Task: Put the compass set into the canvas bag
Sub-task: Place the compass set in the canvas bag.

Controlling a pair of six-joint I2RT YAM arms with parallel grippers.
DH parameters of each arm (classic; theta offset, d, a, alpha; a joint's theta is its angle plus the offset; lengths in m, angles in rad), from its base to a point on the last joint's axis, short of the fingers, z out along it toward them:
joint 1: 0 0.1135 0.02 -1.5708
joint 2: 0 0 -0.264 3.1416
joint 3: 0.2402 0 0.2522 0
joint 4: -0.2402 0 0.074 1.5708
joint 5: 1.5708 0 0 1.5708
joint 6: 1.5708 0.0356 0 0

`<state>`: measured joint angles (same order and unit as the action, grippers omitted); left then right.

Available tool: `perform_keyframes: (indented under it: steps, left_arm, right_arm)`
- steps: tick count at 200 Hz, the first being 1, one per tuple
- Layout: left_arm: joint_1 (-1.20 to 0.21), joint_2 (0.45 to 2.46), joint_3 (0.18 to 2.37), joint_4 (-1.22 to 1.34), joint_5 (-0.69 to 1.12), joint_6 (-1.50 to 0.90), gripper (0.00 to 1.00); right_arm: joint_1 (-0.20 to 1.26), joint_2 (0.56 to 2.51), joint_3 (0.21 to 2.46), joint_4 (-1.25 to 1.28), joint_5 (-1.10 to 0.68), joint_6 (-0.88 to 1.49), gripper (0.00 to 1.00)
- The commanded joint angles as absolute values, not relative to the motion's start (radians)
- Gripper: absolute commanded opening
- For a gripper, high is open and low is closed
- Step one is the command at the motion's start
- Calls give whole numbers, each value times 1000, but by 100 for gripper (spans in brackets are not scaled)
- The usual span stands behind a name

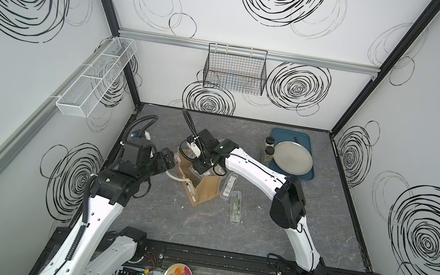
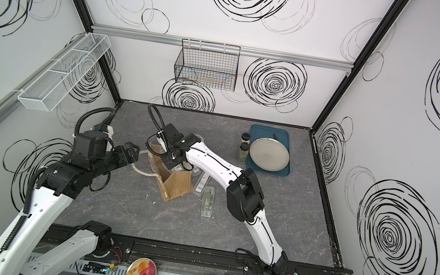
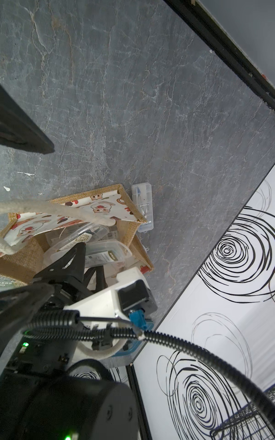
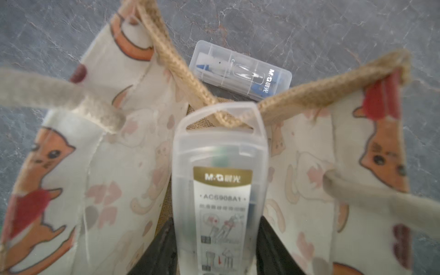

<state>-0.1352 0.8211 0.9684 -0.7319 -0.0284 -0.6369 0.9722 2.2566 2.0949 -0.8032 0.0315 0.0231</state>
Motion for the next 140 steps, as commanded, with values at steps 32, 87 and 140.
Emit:
perform_keyframes:
  steps: [32, 87, 140]
  left_arm:
    - [-128, 810, 948, -726, -50, -650, 89]
    - [-144, 803, 938, -730, -71, -646, 89]
    - [-183, 829, 975, -735, -113, -625, 89]
  right_arm:
    - [969, 2241, 2056, -818, 26, 14, 52]
    - [969, 2129, 2015, -769, 41, 16, 70]
    - [945, 1991, 2071, -854, 82, 67, 73]
